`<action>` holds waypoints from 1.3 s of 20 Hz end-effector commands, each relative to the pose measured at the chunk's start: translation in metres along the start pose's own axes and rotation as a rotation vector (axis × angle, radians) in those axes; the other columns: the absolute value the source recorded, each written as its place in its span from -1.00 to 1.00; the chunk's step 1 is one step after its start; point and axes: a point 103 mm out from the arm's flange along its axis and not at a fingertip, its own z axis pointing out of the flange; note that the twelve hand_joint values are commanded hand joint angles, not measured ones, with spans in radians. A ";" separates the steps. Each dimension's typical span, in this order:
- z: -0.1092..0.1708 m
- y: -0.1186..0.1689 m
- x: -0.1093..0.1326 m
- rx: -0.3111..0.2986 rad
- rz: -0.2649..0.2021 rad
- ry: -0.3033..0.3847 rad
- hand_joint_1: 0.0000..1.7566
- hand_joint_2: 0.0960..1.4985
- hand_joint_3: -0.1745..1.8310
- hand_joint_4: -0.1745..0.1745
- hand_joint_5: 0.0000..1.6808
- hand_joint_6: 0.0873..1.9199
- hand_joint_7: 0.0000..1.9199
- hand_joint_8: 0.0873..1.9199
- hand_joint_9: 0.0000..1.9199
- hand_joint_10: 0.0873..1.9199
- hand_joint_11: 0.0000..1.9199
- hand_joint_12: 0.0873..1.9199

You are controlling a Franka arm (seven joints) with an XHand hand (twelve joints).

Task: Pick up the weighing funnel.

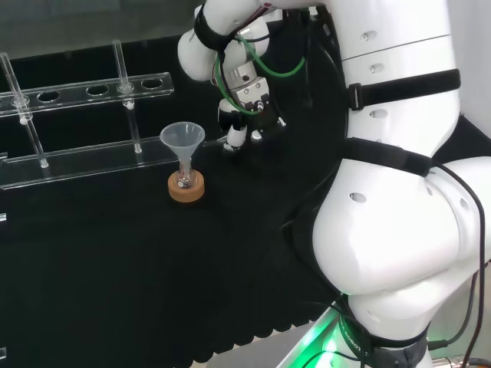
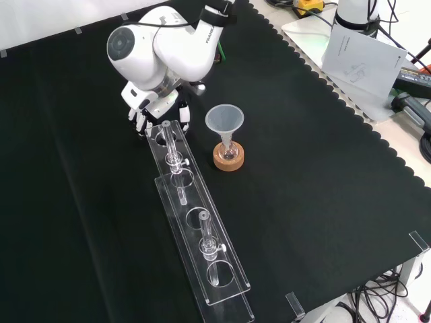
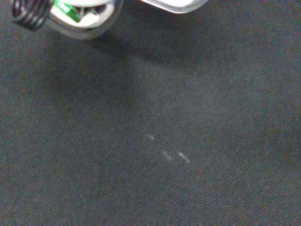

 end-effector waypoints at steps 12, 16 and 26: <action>-0.053 -0.041 -0.038 -0.026 0.069 -0.073 0.23 -0.13 -0.15 1.00 0.35 -0.08 -0.38 -0.35 -0.08 -0.56 -0.38 0.23; -0.070 -0.059 -0.046 -0.045 0.096 -0.092 0.23 -0.13 -0.15 1.00 0.35 -0.08 -0.38 -0.35 -0.08 -0.56 -0.38 0.23; -0.106 -0.107 -0.044 -0.075 0.147 -0.141 0.23 -0.13 -0.15 1.00 0.35 -0.09 -0.38 -0.35 -0.08 -0.57 -0.37 0.21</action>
